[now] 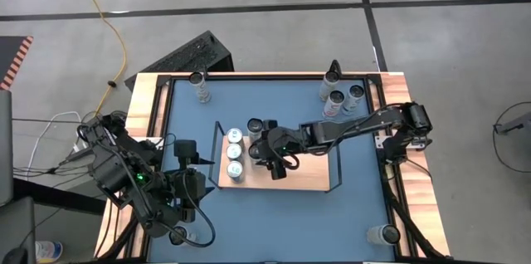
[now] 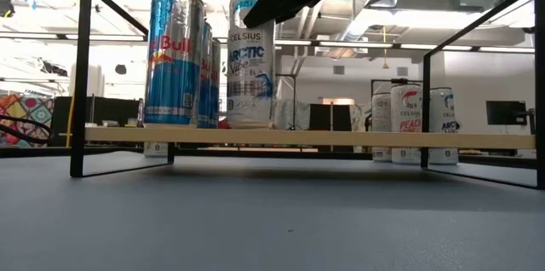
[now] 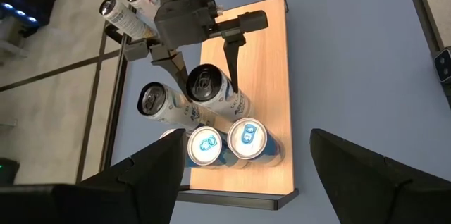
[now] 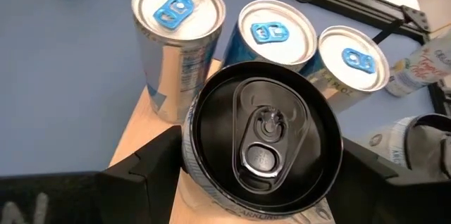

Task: Place canned beverage on shelf
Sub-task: Put the left white blue soda can on the shelf aligned with the other blue soda can

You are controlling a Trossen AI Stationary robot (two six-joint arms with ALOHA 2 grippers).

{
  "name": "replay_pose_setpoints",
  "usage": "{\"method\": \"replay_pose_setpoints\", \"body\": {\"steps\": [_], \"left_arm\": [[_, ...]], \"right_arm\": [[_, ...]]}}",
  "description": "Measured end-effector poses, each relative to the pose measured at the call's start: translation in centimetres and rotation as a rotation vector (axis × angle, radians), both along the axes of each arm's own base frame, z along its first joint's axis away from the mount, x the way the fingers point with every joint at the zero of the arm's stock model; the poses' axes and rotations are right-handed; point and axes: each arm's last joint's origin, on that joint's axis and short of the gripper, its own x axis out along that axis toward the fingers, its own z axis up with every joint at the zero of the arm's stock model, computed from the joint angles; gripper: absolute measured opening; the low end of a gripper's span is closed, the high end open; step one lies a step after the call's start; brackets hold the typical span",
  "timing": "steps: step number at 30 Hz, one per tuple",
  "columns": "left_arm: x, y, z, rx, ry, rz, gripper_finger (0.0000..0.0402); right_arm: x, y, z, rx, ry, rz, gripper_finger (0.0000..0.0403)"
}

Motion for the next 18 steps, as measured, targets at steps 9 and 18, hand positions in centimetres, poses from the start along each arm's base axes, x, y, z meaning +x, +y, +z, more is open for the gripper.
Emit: {"method": "replay_pose_setpoints", "body": {"steps": [9, 18], "left_arm": [[0.0, 0.0, 0.0, 0.0, 0.0, 0.0, 0.0286], [0.0, -0.01, 0.0, -0.001, 0.0, 0.0, 0.0286]], "right_arm": [[0.07, -0.38, 0.05, -0.019, -0.004, 0.013, 0.028], [0.14, -0.72, 0.09, 0.0, -0.007, 0.012, 0.028]]}}
